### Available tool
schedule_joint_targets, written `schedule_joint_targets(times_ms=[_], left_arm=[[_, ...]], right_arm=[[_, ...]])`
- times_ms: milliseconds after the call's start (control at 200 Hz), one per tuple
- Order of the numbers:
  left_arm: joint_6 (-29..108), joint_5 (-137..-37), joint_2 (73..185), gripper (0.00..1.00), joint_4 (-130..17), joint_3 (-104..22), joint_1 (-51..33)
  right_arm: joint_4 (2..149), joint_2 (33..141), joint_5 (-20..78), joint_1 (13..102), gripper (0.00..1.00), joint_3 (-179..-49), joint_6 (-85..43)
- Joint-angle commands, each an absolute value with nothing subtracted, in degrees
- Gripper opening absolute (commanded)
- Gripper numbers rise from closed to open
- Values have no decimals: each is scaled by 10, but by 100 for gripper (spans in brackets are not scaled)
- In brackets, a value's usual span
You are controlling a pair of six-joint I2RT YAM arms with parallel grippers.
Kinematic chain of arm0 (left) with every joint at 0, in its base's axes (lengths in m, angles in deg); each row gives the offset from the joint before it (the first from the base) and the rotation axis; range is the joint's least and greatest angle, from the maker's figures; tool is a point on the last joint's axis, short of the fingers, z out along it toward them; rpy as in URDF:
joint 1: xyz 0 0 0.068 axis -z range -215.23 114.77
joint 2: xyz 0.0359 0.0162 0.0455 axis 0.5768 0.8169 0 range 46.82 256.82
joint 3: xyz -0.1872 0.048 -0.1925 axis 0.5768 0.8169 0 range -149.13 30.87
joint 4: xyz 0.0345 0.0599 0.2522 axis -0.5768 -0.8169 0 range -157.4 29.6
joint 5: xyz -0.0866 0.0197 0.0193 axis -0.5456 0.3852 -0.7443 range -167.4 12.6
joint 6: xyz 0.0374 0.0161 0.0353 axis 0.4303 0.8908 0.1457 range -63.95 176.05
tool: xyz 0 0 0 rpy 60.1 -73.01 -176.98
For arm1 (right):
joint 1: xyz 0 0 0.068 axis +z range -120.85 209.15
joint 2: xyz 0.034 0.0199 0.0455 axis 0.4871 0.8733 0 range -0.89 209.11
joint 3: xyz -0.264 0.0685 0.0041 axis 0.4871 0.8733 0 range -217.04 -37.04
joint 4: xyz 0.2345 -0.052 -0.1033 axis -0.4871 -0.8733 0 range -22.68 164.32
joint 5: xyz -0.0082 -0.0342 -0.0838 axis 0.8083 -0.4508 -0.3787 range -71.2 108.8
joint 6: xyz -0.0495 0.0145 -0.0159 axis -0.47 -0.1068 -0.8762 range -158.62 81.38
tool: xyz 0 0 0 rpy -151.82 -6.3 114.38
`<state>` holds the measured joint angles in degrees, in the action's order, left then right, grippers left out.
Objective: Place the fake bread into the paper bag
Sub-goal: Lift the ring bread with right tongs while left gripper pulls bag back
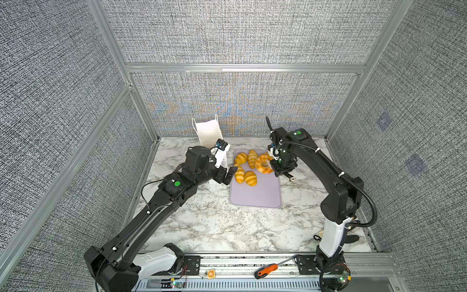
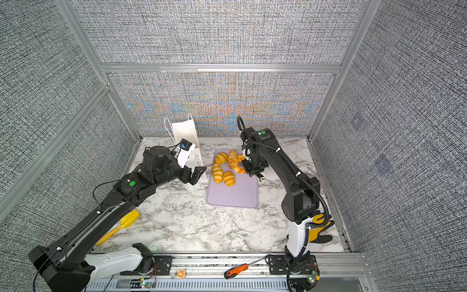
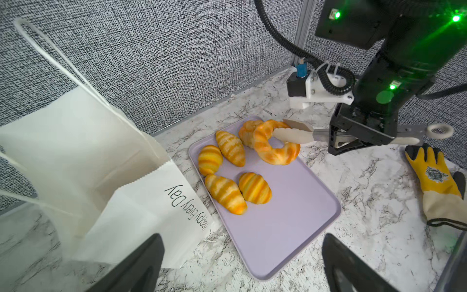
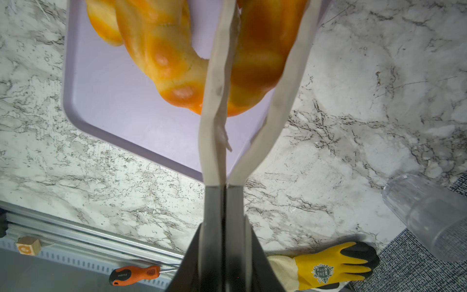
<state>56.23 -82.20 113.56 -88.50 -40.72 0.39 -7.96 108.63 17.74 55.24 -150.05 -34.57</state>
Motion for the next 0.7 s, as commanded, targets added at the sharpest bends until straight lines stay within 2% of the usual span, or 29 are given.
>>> schedule_joint_targets(times_ms=[0, 695], left_arm=[[573, -846, 1138, 99, -919, -431, -15], [562, -864, 1133, 99, -982, -517, -168]], right_arm=[[-83, 1073, 192, 558, 19, -1513, -329], [-1, 1055, 298, 620, 19, -1629, -268]])
